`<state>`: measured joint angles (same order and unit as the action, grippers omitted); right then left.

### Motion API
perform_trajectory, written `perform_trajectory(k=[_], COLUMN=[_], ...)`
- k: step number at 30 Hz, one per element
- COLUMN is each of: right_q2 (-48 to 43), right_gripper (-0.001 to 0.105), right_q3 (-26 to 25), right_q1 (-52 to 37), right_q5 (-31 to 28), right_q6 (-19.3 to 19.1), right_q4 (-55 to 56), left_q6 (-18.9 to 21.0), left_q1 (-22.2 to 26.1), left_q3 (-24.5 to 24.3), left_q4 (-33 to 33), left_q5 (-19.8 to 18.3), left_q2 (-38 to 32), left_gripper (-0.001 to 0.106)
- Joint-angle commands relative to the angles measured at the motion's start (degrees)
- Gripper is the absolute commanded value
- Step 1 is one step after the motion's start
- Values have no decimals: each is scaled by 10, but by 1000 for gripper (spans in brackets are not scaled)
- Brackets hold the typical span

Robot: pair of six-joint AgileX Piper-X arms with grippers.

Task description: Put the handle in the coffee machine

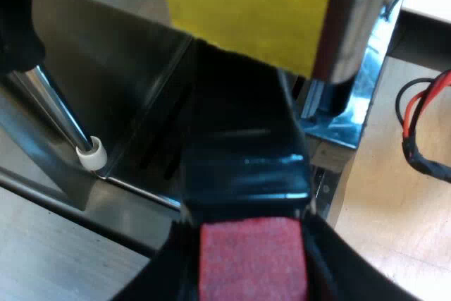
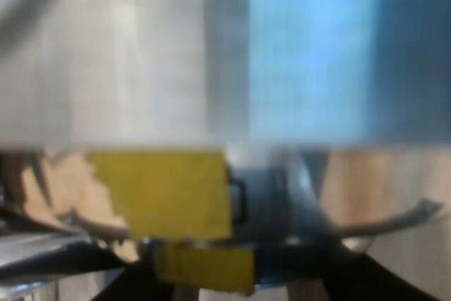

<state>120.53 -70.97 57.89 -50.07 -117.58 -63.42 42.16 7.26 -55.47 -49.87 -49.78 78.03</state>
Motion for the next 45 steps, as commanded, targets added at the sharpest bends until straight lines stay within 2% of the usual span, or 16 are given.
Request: perform_trajectory(k=[1, 11, 14, 16, 17, 18, 21, 39, 45], right_q2=[-11, -11, -11, -11, -11, -11, -11, -11, -11], right_gripper=[32, 32, 32, 32, 32, 32, 32, 32, 32], right_q3=[-16, -15, -15, -15, -15, -15, -15, -15, -15], right_q1=[3, 3, 3, 3, 3, 3, 3, 3, 3], right_q5=[24, -3, -3, -3, -3, -3, -3, -3, -3], right_q6=[-14, -14, -18, -19, -19, -19, -19, -35, -35], right_q4=[-23, -50, -51, -51, -51, -51, -51, -71, -71], left_q6=[4, 0, 0, 0, 0, 0, 0, 0, 0], left_q1=[-2, -2, -2, -2, -2, -2, -2, 0, 24], left_q3=[-12, -12, -12, -12, -12, -12, -12, -14, -17], left_q4=[8, 8, 8, 8, 8, 8, 3, 3, 4], left_q5=[-59, -59, -59, -58, -57, -53, -50, -37, -33], left_q2=[-14, -13, -13, -13, -13, -13, -13, -14, -19], left_gripper=[0, 1, 13, 33, 37, 46, 60, 61, 61])
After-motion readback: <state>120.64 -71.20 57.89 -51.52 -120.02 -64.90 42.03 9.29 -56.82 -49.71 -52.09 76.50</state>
